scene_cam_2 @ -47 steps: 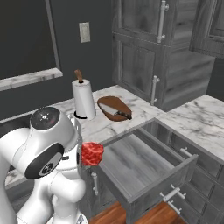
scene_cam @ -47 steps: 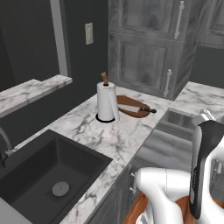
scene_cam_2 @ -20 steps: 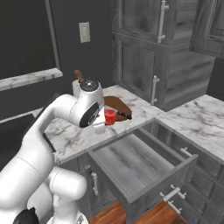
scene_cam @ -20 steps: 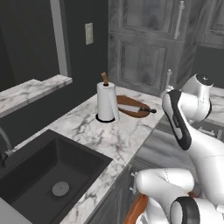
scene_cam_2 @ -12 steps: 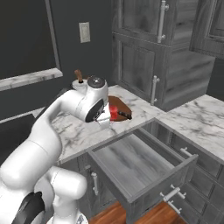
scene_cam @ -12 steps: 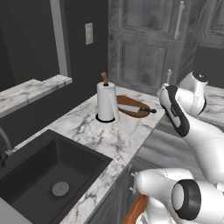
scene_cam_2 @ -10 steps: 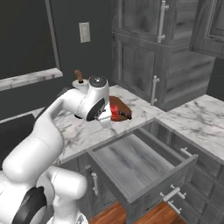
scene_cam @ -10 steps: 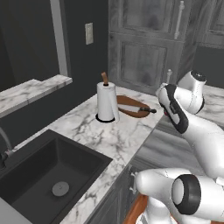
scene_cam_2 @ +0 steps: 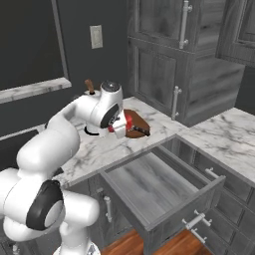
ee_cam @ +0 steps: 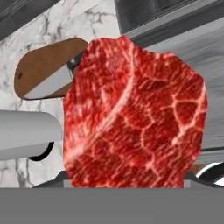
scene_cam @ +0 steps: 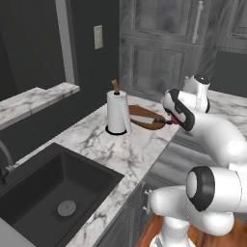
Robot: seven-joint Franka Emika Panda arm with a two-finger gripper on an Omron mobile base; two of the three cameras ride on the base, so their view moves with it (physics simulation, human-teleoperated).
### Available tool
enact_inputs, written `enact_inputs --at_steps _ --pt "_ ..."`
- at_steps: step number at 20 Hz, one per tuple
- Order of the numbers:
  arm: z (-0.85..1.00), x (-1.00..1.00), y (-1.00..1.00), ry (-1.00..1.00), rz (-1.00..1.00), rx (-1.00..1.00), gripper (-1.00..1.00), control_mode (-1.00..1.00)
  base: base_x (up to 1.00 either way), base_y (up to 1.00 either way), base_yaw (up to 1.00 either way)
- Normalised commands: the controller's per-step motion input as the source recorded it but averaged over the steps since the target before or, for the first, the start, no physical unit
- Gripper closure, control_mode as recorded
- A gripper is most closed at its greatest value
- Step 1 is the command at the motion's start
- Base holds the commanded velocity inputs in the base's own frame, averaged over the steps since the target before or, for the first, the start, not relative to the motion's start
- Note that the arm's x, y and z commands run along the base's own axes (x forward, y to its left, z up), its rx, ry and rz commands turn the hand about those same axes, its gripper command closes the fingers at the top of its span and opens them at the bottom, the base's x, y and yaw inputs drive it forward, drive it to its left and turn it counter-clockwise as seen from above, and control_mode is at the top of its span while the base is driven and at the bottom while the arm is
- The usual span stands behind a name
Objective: Pick up the knife from the drawer and place it on the cutting board. Then place the meat from the plate to the cutting board.
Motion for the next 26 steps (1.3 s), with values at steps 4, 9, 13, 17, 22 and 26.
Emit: enact_inputs --at_steps 4,9,13,17,22,26 --pt "-0.06 0.36 0.06 0.06 0.01 -0.06 1.00 -1.00 0.00 0.00 0.00" --pt "-0.05 0.34 0.00 0.02 0.00 -0.05 1.00 -1.00 0.00 0.00 0.00" --pt "-0.12 0.38 0.00 0.00 0.00 -0.03 1.00 -1.00 0.00 0.00 0.00" --pt "-0.18 0.39 0.00 0.01 0.01 -0.02 1.00 -1.00 0.00 0.00 0.00" --pt "-0.21 0.32 0.00 0.03 0.04 0.00 1.00 -1.00 0.00 0.00 0.00" --pt "-0.17 0.26 0.00 0.01 0.05 0.00 1.00 -1.00 0.00 0.00 0.00"
